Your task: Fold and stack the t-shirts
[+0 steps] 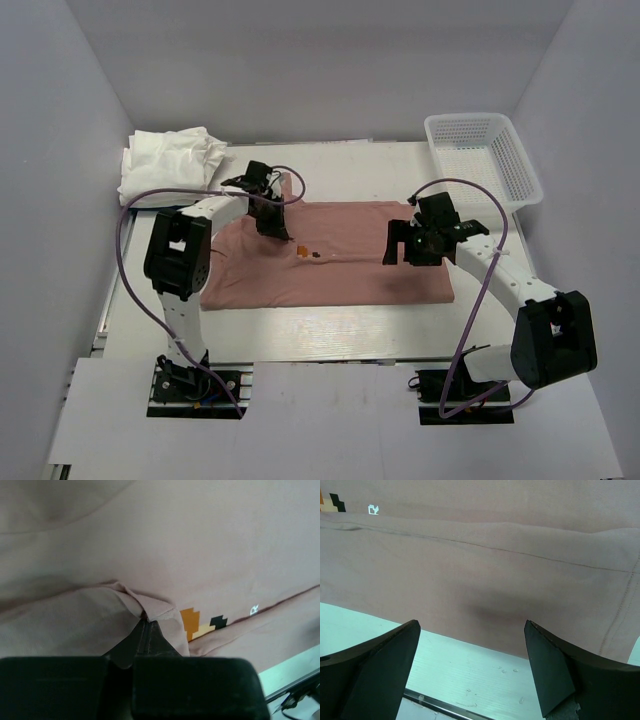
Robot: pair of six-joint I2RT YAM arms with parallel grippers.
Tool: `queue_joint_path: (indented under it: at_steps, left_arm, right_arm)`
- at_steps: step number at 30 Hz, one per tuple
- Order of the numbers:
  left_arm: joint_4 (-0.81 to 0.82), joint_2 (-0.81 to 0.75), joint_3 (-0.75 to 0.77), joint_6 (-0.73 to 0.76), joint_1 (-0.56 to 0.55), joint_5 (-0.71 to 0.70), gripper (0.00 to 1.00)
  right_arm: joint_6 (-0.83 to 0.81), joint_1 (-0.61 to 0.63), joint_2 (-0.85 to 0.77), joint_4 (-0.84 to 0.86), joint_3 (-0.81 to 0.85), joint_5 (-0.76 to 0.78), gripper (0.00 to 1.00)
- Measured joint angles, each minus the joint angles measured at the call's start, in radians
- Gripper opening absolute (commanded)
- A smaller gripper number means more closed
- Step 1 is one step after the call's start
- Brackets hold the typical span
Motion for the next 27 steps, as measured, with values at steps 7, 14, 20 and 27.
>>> queue_joint_path:
  at_steps: [7,14,20,27]
  left_arm:
    - [-0.044,0.029,0.068,0.048,-0.034,0.000,0.00]
    - [-0.057,0.031,0.084,0.055,-0.042,-0.017,0.00]
    - [-0.051,0.031,0.088,0.023,-0.042,-0.058,0.93]
    - [-0.032,0.027,0.111,-0.029,-0.036,-0.077,1.00]
  right_arm:
    - [-0.001,0.000,0.005,-0.003,0.000,0.006,0.90]
    - [-0.002,0.000,0.005,-0.003,0.000,0.006,0.90]
    - [-0.005,0.000,0.005,-0.003,0.000,0.006,0.90]
    - [-0.006,0.000,0.023,-0.002,0.016,0.010,0.90]
